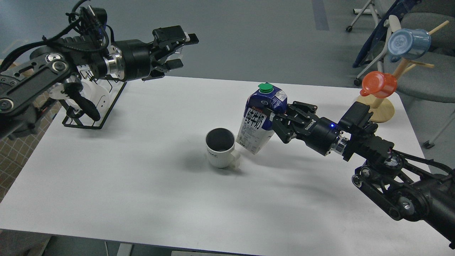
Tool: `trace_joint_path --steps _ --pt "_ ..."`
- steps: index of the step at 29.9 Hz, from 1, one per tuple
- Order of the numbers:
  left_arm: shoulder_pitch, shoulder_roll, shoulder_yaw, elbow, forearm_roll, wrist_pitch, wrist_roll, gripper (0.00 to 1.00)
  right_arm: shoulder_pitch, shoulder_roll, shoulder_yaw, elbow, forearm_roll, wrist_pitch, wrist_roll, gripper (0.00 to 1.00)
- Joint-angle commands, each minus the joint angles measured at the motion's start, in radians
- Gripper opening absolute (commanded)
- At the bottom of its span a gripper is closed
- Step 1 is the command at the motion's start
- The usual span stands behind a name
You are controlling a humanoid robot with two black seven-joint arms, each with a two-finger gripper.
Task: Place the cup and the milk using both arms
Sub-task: 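Lift the milk carton and carry it beside the mug, then set the carton down next to the mug and open the right gripper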
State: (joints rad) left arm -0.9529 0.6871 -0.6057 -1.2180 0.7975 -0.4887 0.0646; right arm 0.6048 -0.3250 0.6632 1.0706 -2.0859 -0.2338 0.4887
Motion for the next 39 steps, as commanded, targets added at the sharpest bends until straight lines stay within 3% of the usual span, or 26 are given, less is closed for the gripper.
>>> trace_joint_path --steps 1,17,26,33,39 --pt "0.002 0.0 0.0 0.0 0.0 0.0 0.0 0.99 0.023 0.017 -0.016 -0.024 -0.003 -0.004 0.0 0.35" --pt "0.008 -0.003 -0.002 0.0 -0.001 0.0 -0.003 0.99 0.029 0.04 -0.068 -0.072 -0.003 -0.062 0.0 0.4" --pt "0.026 -0.003 -0.019 0.0 0.0 0.0 -0.003 0.99 0.027 0.044 -0.07 -0.074 -0.002 -0.071 0.0 0.53" --pt "0.029 0.0 -0.025 0.0 0.0 0.0 -0.003 0.99 0.024 0.044 -0.071 -0.074 -0.002 -0.076 0.0 0.7" --pt "0.029 -0.001 -0.026 0.0 0.0 0.0 -0.003 0.99 0.02 0.04 -0.07 -0.074 0.0 -0.078 0.0 0.73"
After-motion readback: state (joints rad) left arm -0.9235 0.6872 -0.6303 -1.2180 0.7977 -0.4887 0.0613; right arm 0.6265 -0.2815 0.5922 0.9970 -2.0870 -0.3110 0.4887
